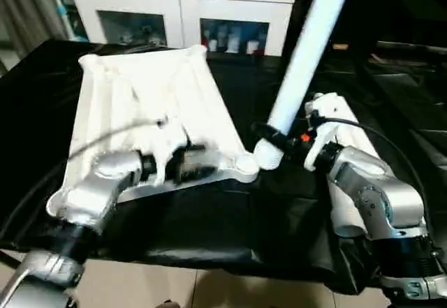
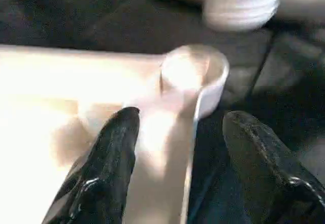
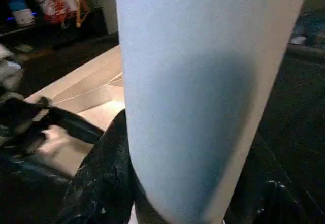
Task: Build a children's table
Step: Insert table leg to table base
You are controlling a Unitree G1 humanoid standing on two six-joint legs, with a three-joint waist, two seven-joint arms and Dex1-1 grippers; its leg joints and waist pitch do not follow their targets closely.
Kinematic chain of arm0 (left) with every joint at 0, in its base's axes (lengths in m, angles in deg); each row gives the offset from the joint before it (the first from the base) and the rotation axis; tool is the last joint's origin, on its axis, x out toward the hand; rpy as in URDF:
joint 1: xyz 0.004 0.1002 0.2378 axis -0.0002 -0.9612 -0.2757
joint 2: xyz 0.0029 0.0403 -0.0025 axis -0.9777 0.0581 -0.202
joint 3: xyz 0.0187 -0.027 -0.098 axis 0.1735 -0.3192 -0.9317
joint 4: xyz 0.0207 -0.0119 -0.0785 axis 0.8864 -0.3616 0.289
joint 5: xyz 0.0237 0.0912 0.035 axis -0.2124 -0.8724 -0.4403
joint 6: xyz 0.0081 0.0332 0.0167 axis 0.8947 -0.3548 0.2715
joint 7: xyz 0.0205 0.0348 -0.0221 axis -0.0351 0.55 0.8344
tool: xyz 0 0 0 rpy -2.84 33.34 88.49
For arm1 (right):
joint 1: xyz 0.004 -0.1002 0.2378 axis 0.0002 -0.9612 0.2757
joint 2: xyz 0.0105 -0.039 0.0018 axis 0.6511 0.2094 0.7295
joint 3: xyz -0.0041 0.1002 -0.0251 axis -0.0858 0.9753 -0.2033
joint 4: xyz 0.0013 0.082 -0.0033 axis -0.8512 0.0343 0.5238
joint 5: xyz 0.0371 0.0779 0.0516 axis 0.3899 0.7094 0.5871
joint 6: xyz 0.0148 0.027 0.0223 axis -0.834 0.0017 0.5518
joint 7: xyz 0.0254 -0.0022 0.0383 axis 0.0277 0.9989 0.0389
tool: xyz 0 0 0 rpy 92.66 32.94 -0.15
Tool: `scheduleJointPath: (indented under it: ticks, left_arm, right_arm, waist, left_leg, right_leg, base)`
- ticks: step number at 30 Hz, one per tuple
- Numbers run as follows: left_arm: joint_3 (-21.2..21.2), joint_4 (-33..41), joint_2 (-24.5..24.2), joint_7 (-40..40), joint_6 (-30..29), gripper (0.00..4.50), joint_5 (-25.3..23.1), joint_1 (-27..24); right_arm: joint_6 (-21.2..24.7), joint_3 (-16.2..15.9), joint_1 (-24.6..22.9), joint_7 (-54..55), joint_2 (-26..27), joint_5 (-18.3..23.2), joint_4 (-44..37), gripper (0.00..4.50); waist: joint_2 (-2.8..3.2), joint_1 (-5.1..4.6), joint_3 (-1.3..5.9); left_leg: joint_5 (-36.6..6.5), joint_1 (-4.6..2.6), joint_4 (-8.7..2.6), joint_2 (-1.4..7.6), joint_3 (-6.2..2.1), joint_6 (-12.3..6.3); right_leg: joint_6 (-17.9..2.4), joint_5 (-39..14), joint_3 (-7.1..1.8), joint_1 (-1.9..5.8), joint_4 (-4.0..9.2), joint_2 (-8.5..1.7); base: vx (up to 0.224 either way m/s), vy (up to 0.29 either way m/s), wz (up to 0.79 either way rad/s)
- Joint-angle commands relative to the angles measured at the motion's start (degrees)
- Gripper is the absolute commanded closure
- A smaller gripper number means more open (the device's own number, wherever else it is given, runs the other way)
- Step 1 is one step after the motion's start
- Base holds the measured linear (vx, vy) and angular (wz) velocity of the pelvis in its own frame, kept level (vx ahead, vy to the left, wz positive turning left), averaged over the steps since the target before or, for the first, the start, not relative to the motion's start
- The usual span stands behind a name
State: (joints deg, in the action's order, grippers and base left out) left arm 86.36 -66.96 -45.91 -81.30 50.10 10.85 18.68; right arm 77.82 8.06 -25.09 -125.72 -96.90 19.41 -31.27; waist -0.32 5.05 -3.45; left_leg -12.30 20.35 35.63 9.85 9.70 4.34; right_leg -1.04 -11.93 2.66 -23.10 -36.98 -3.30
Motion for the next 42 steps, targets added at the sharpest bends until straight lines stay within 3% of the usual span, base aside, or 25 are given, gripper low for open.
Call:
scheduleJointPath:
  ticks: [1, 5, 8, 9, 11, 13, 14, 16, 18, 21, 23, 27, 32, 35, 37, 42]
  left_arm:
    - [1.5, -2.9, -0.4, -2.0, 3.0, 1.93, -2.2, 2.3]
    - [3.4, -8.8, -0.6, -3.6, 3.9, 2.36, -3.4, 5.5]
    - [4.5, -15.7, 0.3, -6.9, 7.3, 2.71, -5.4, 8.9]
    - [4.5, -16.1, 0.4, -7.2, 7.5, 2.71, -5.5, 9.1]
    - [4.6, -18.6, 1.1, -8.5, 8.4, 2.87, -6.5, 10.3]
    - [4.9, -21.7, 1.9, -9.6, 9.4, 3.05, -7.1, 11.7]
    - [5.0, -22.6, 2.2, -9.6, 9.8, 3.13, -7.4, 12.2]
    - [5.4, -24.3, 2.5, -9.3, 10.4, 3.19, -8.3, 12.9]
    - [6.0, -25.8, 2.7, -9.7, 11.0, 3.42, -8.8, 13.6]
    - [6.3, -27.9, 3.0, -11.2, 11.5, 3.53, -9.6, 14.5]
    - [6.2, -28.5, 2.9, -11.4, 11.9, 3.88, -10.2, 14.8]
    - [5.0, -29.6, 3.1, -11.7, 12.5, 3.97, -10.1, 15.5]
    - [5.5, -28.1, 1.9, -13.2, 12.4, 4.34, -10.5, 13.2]
    - [4.6, -23.3, 1.3, -13.5, 11.6, 4.5, -9.0, 9.1]
    - [3.9, -20.4, 1.3, -13.7, 11.1, 4.5, -8.1, 7.0]
    - [3.9, -10.5, 1.1, -13.5, 9.1, 4.5, -6.4, 0.9]
  right_arm:
    - [-1.3, -0.6, 0.2, -1.0, -0.8, -0.8, -0.1, 2.64]
    - [-1.0, -0.7, 0.4, -1.5, -1.0, -0.5, 0.1, 2.64]
    - [-0.9, -1.1, 0.4, -2.3, -1.7, -0.8, -0.2, 2.64]
    - [-0.8, -1.1, 0.4, -2.3, -1.7, -0.8, -0.2, 2.64]
    - [-0.7, -1.2, 0.4, -2.5, -2.1, -0.9, -0.5, 2.64]
    - [-0.6, -1.1, 0.0, -2.6, -2.5, -1.0, -0.9, 2.64]
    - [-0.6, -1.0, -0.1, -2.7, -2.7, -1.0, -1.0, 2.64]
    - [-0.5, -0.9, -0.4, -2.8, -3.0, -1.0, -1.4, 2.64]
    - [-0.3, -0.8, -0.6, -2.7, -3.1, -0.9, -1.7, 2.64]
    - [-0.2, -0.8, -0.8, -2.6, -3.4, -0.8, -2.0, 2.64]
    - [-0.2, -0.8, -0.7, -2.6, -3.4, -0.8, -1.9, 2.64]
    - [-0.1, -0.8, -0.2, -2.6, -3.4, -0.5, -1.6, 2.64]
    - [0.4, -0.5, 0.2, -2.8, -2.9, 0.2, -1.0, 2.64]
    - [2.4, 0.0, 0.8, -2.8, -2.1, 1.9, -0.7, 2.64]
    - [2.6, -0.4, 0.9, -3.3, -1.9, 2.2, -0.9, 2.64]
    - [2.0, -1.6, 0.8, -3.7, -1.3, 1.7, -0.5, 2.64]
  waist:
    - [-0.08, 0.07, 3.96]
    - [-0.08, 0.13, 4.09]
    - [0.56, 0.17, 4.19]
    - [0.28, 0.04, 4.07]
    - [0.55, 0.18, 4.2]
    - [0.4, 0.05, 4.13]
    - [0.91, 0.2, 4.24]
    - [0.58, 0.13, 4.26]
    - [0.8, 0.17, 4.27]
    - [0.71, 0.12, 4.2]
    - [0.61, 0.09, 4.2]
    - [0.48, 0.16, 4.15]
    - [0.42, 0.16, 4.07]
    - [0.5, -0.07, 3.89]
    - [0.24, -0.08, 3.85]
    - [0.32, -0.15, 3.77]
  left_leg:
    - [-4.4, -0.18, -4.56, 2.63, -0.85, -0.29]
    - [-4.0, 0.02, -4.51, 2.82, -0.93, -0.24]
    - [-3.7, -0.06, -4.36, 2.69, -0.92, -0.37]
    - [-3.7, -0.03, -4.41, 2.51, -0.78, -0.58]
    - [-3.9, -0.06, -4.35, 2.68, -0.9, -0.24]
    - [-4.3, -0.06, -4.4, 2.73, -0.88, -0.26]
    - [-4.4, -0.09, -4.3, 2.75, -0.99, -0.13]
    - [-4.6, -0.09, -4.32, 2.79, -0.97, -0.32]
    - [-4.8, -0.08, -4.32, 2.88, -1.02, -0.34]
    - [-5.3, -0.11, -4.34, 2.83, -0.97, -0.26]
    - [-5.3, -0.09, -4.38, 2.87, -1.01, -0.25]
    - [-5.3, -0.09, -4.4, 2.92, -1.0, -0.38]
    - [-5.6, -0.05, -4.48, 3.0, -1.03, -0.42]
    - [-6.6, 0.0, -4.73, 3.16, -1.12, -0.25]
    - [-6.9, -0.16, -4.67, 3.11, -0.95, -0.27]
    - [-7.0, -0.05, -4.9, 3.4, -0.97, -0.45]
  right_leg:
    - [-10.4, -4.7, -3.23, 3.52, 4.42, -4.64]
    - [-11.8, -2.4, -3.21, 3.68, 3.96, -4.94]
    - [-12.2, -1.2, -3.26, 3.68, 3.96, -4.94]
    - [-12.0, -1.5, -3.23, 3.63, 4.34, -4.72]
    - [-12.8, -0.5, -3.22, 3.79, 4.06, -4.94]
    - [-13.2, -0.1, -3.21, 3.8, 4.11, -4.88]
    - [-13.6, 0.3, -3.25, 3.86, 3.92, -5.05]
    - [-13.9, 1.0, -3.24, 3.99, 3.98, -4.98]
    - [-14.2, 0.9, -3.22, 3.98, 3.99, -5.09]
    - [-14.5, 0.6, -3.22, 4.01, 4.14, -5.04]
    - [-14.5, 0.4, -3.23, 4.07, 4.09, -5.02]
    - [-14.5, -0.4, -3.24, 4.03, 4.16, -5.13]
    - [-14.3, -1.7, -3.25, 3.98, 4.26, -5.21]
    - [-14.0, -3.5, -3.22, 3.89, 4.41, -5.24]
    - [-13.9, -4.6, -3.3, 3.77, 4.54, -5.21]
    - [-13.3, -6.4, -3.33, 3.47, 4.46, -5.28]
  base:
    - [0.0, 0.0, 0.0]
    - [0.0, 0.0, 0.0]
    - [0.0, 0.0, 0.0]
    - [0.0, 0.0, 0.0]
    - [0.0, 0.0, 0.0]
    - [0.0, 0.0, 0.0]
    - [0.0, 0.0, 0.0]
    - [0.0, 0.0, 0.0]
    - [0.0, 0.0, 0.0]
    - [0.0, 0.0, 0.0]
    - [0.0, 0.0, 0.0]
    - [0.0, 0.0, 0.0]
    - [0.0, 0.0, 0.0]
    - [0.0, 0.0, 0.0]
    - [0.0, 0.0, 0.0]
    - [0.0, 0.0, 0.0]
